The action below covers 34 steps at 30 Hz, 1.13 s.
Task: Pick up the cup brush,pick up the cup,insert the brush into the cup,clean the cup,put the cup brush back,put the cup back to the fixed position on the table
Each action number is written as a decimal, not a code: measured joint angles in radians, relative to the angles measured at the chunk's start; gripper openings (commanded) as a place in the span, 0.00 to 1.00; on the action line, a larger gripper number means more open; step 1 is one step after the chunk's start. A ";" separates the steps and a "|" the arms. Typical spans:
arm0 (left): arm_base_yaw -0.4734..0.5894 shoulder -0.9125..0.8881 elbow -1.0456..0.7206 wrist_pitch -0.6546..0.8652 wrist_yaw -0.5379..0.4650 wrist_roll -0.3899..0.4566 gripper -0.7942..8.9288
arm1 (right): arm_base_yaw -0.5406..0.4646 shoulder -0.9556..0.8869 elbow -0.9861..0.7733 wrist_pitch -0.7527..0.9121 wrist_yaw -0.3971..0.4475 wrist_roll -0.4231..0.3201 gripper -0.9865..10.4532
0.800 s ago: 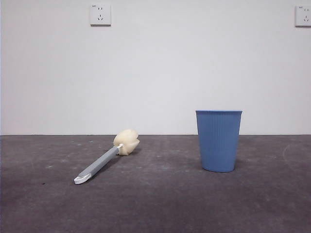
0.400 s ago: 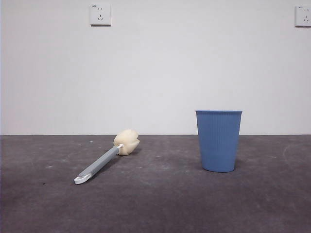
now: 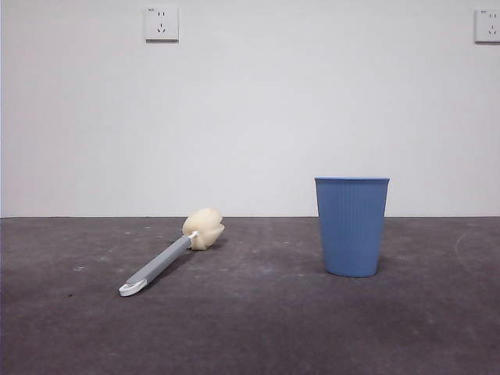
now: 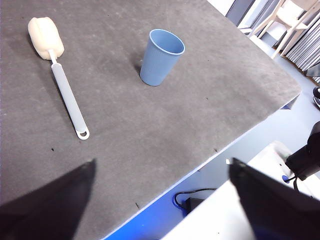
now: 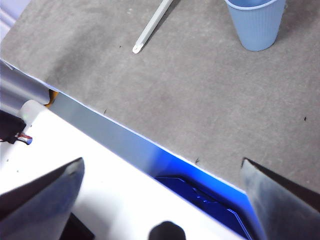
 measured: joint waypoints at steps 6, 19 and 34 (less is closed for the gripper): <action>0.000 0.000 0.000 0.001 -0.001 -0.003 0.63 | 0.000 0.000 0.000 0.001 0.000 0.007 0.56; -0.003 0.188 0.000 0.232 -0.050 -0.098 0.63 | 0.000 0.000 0.000 0.026 0.000 0.007 0.56; -0.286 0.704 0.008 0.581 -0.407 -0.159 0.63 | 0.000 0.010 0.000 0.030 0.000 0.007 0.56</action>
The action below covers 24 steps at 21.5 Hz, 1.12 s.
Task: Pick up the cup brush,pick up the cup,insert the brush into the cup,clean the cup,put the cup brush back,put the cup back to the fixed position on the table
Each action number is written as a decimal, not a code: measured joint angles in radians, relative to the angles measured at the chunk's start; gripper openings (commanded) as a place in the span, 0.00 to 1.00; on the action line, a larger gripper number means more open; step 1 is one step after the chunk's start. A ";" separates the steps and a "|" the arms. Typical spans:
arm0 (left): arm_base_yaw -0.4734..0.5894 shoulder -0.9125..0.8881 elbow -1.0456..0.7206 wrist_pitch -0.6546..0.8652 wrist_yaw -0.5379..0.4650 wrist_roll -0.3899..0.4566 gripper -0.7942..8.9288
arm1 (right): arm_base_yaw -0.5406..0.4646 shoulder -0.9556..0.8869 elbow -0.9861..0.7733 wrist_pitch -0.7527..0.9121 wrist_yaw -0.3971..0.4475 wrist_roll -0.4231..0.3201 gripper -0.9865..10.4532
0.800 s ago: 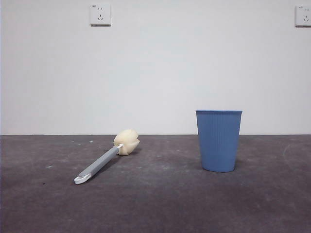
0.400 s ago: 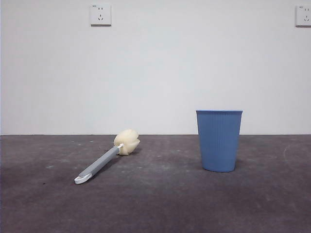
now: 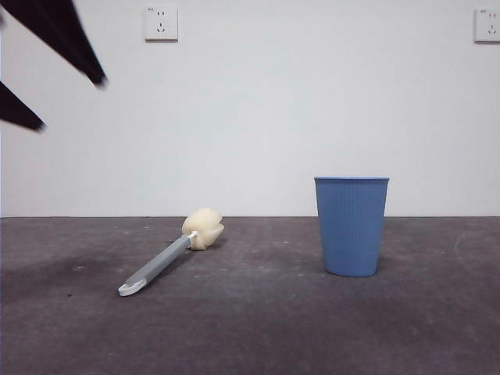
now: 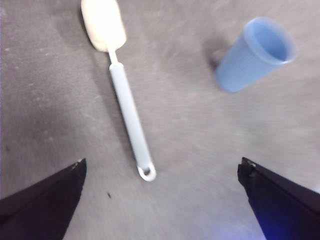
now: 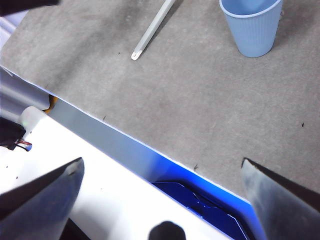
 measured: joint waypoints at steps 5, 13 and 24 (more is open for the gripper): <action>-0.130 0.236 0.000 0.189 -0.195 -0.039 0.63 | 0.000 0.003 0.000 0.000 0.001 0.000 0.55; -0.208 0.552 0.173 0.233 -0.324 -0.077 0.63 | 0.000 0.003 0.000 0.000 0.001 0.010 0.55; -0.209 0.693 0.222 0.221 -0.399 -0.114 0.63 | 0.000 0.003 0.000 0.013 0.001 0.014 0.55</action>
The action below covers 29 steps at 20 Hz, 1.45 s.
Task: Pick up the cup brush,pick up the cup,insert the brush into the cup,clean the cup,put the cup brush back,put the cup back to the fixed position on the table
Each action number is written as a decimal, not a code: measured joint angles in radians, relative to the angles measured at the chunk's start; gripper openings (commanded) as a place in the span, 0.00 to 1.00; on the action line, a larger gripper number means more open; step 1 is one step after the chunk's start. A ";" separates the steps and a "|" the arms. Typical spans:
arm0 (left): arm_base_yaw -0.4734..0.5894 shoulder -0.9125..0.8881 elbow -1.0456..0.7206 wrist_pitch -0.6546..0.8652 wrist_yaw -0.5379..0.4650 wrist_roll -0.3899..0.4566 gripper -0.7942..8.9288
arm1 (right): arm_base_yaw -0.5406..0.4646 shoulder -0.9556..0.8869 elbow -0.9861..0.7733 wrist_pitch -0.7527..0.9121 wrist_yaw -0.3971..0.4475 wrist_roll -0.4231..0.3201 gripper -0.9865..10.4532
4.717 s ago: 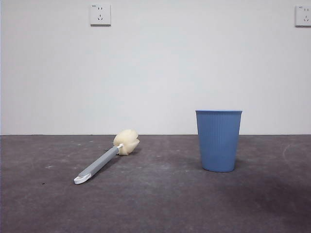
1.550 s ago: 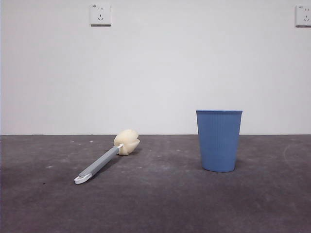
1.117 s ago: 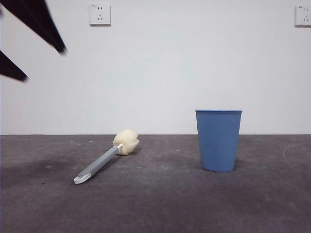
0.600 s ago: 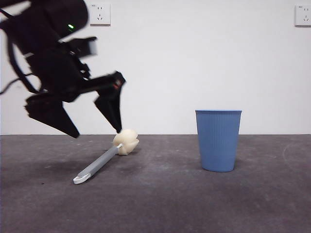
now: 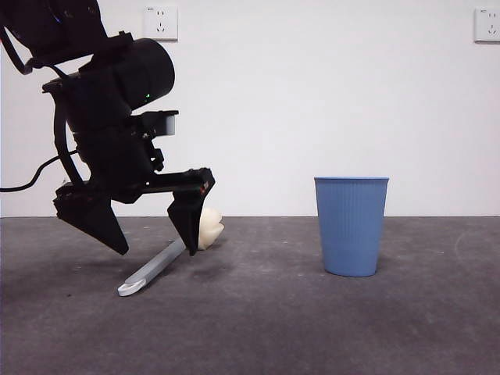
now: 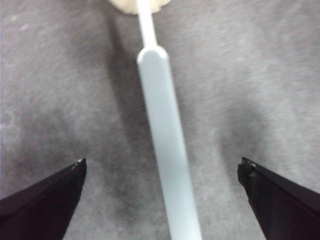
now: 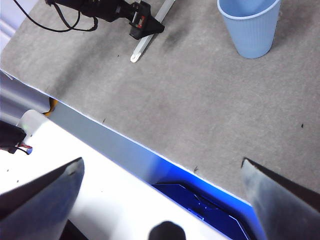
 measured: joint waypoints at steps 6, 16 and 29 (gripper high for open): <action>-0.010 0.010 0.000 -0.013 -0.004 -0.034 0.58 | 0.000 0.000 0.000 0.002 0.000 0.002 0.55; -0.031 0.025 0.001 -0.079 -0.037 -0.053 0.15 | 0.000 0.000 0.000 0.002 0.000 0.004 0.55; -0.036 -0.069 0.005 -0.243 -0.022 -0.020 0.07 | 0.000 0.001 0.000 0.003 0.000 0.025 0.55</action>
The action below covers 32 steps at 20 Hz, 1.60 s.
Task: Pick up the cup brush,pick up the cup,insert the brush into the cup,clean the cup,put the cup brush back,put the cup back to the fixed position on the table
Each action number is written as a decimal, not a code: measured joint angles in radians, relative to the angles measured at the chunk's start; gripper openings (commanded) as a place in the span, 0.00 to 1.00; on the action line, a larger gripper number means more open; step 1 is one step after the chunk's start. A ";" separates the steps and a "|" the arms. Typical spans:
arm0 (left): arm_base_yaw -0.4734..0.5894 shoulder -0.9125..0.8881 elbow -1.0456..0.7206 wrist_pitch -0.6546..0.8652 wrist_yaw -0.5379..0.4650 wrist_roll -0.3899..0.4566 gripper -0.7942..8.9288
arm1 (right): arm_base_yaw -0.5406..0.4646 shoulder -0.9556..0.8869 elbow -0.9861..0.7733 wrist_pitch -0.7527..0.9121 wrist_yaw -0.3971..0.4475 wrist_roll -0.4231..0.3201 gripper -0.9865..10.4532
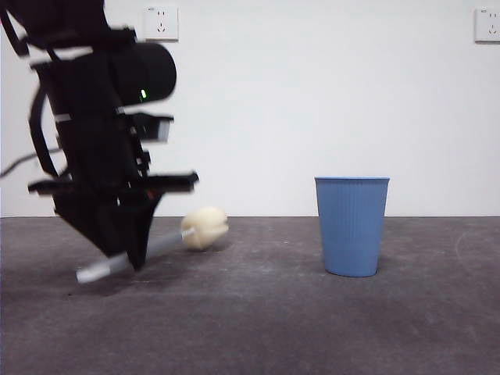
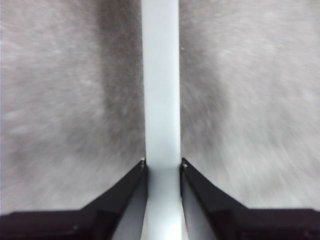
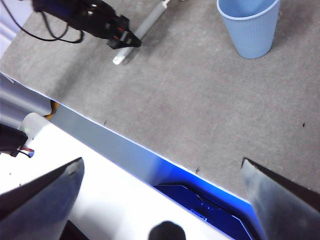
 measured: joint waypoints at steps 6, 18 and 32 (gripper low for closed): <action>0.000 -0.308 0.000 -0.187 -0.006 0.106 0.07 | 0.018 0.073 0.000 0.166 -0.002 0.052 0.55; -0.002 -0.764 0.000 -0.447 -0.006 0.130 0.07 | 0.191 0.225 -0.431 0.859 0.223 0.169 0.55; -0.002 -0.761 0.000 -0.520 -0.003 0.138 0.07 | 0.385 0.806 -0.563 1.747 0.572 0.188 0.56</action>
